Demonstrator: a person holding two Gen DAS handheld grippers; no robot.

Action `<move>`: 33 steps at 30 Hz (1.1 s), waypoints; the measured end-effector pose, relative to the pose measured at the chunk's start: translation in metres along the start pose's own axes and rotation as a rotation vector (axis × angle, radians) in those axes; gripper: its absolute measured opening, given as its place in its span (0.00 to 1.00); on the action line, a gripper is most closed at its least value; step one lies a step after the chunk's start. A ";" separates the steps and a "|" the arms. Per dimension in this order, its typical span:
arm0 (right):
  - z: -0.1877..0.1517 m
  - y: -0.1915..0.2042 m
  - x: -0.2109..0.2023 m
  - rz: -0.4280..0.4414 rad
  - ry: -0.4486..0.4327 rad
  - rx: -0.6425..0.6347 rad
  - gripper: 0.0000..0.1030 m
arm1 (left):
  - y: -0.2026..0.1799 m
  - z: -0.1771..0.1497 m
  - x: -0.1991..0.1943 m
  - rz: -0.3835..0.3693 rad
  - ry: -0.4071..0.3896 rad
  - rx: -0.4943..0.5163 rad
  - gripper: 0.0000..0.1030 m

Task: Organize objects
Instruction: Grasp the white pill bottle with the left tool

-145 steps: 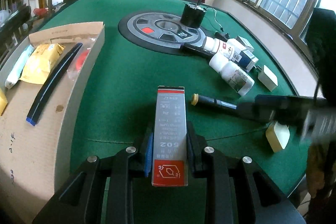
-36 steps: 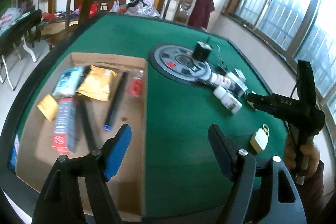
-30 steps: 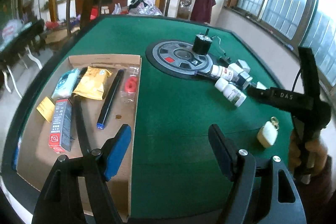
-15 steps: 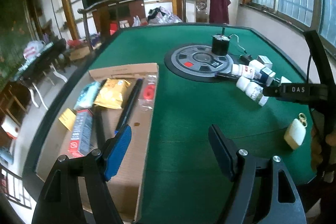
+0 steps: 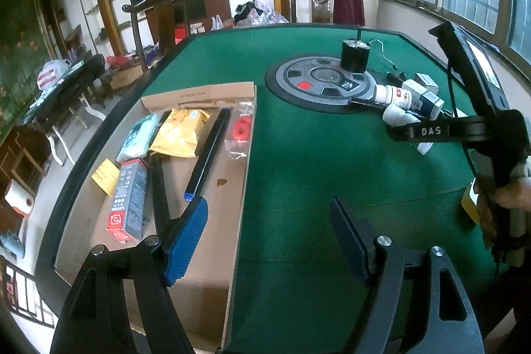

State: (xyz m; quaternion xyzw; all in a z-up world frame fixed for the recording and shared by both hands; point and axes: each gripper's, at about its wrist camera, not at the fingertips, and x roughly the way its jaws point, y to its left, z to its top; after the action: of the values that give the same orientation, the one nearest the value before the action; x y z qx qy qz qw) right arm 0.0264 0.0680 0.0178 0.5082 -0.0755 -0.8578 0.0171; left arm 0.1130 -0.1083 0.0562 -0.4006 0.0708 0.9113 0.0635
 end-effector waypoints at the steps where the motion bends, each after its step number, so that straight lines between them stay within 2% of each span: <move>1: 0.000 0.003 0.001 -0.009 0.001 -0.018 0.51 | 0.001 0.000 0.001 -0.004 0.006 -0.003 0.68; 5: -0.006 0.016 -0.001 0.015 0.016 -0.094 0.40 | 0.006 -0.001 0.005 -0.022 0.022 -0.018 0.68; 7: -0.011 0.022 -0.004 0.075 0.042 -0.119 0.40 | 0.009 0.000 0.008 -0.039 0.035 -0.032 0.68; 11: -0.025 0.022 -0.014 0.254 0.100 -0.115 0.41 | 0.013 0.000 0.015 -0.084 0.068 -0.070 0.68; 14: -0.026 0.004 -0.033 0.308 0.039 -0.055 0.41 | 0.012 0.000 0.019 -0.114 0.088 -0.092 0.68; 19: -0.016 -0.033 -0.053 0.253 -0.096 0.032 0.45 | -0.014 0.014 0.024 -0.142 0.093 -0.084 0.68; 23: -0.005 -0.068 -0.060 0.207 -0.200 0.147 0.49 | -0.056 0.034 0.031 -0.138 0.049 -0.001 0.68; 26: 0.001 -0.087 -0.059 0.173 -0.233 0.209 0.49 | -0.082 0.048 0.046 -0.141 0.066 0.037 0.68; 29: -0.001 -0.102 -0.057 0.164 -0.253 0.256 0.49 | -0.092 0.053 0.056 -0.158 0.097 0.028 0.68; 33: -0.001 -0.117 -0.052 0.176 -0.263 0.291 0.49 | -0.100 0.055 0.063 -0.149 0.096 0.042 0.68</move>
State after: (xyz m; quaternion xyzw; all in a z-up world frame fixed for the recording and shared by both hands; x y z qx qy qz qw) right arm 0.0578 0.1889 0.0454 0.3803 -0.2443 -0.8920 0.0084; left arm 0.0487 0.0036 0.0383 -0.4466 0.0626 0.8821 0.1361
